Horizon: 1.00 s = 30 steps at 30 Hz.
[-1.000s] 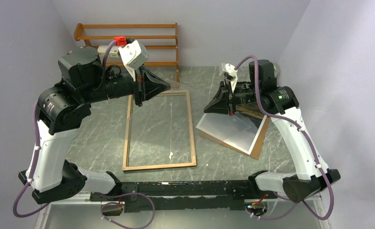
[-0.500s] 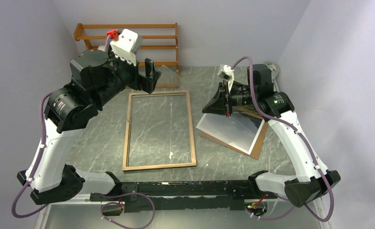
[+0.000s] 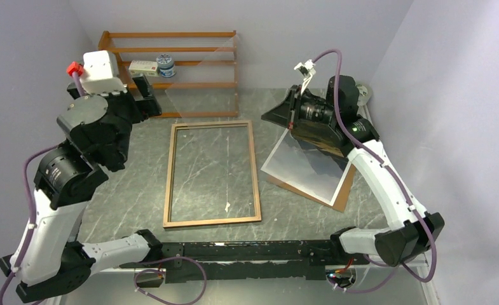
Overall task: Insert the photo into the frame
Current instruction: Pick up the photo frame item at the center of the board, then place the photo frame item in the photo frame.
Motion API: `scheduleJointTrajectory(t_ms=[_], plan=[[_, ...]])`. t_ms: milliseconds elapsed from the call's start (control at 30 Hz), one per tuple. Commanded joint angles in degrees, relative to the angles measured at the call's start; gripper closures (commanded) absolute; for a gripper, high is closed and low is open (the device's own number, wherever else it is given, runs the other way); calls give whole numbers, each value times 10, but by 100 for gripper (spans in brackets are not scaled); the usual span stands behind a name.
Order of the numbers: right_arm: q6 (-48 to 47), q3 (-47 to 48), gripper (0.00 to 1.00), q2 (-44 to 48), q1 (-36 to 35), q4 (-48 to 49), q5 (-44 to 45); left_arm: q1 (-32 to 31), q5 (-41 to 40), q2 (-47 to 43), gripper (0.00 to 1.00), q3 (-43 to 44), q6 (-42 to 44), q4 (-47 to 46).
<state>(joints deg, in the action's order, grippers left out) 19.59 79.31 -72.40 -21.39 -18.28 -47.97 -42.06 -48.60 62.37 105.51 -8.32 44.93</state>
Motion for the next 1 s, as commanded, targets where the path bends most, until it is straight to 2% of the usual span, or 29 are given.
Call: scheduleJointTrajectory(t_ms=[0,133,200,233,333,400,533,633,733,833,967], plan=[[163,6,100,-16,-1,130,87,0,-35,5,6,-35,-62,20],[216,12,100,-33,-2,92,201,20,16,56,6,-37,-151,133],[221,18,100,-40,-1,54,258,63,94,98,6,-33,-191,175],[221,20,100,-44,-1,37,275,94,159,111,6,-39,-201,180],[217,38,100,-62,-1,-22,295,197,316,135,6,-98,-199,152],[221,51,100,-78,-1,-64,293,251,389,154,6,-135,-200,137],[263,19,100,-73,-10,-56,287,352,476,179,6,-221,-201,96],[305,4,100,-80,-23,-40,262,451,592,194,7,-293,-214,47],[354,-20,100,-83,-47,1,262,537,686,209,14,-356,-233,-5],[393,-33,100,-101,-78,34,277,586,736,226,24,-398,-247,-40],[430,-24,100,-144,-116,55,302,601,754,241,31,-427,-252,-66]])
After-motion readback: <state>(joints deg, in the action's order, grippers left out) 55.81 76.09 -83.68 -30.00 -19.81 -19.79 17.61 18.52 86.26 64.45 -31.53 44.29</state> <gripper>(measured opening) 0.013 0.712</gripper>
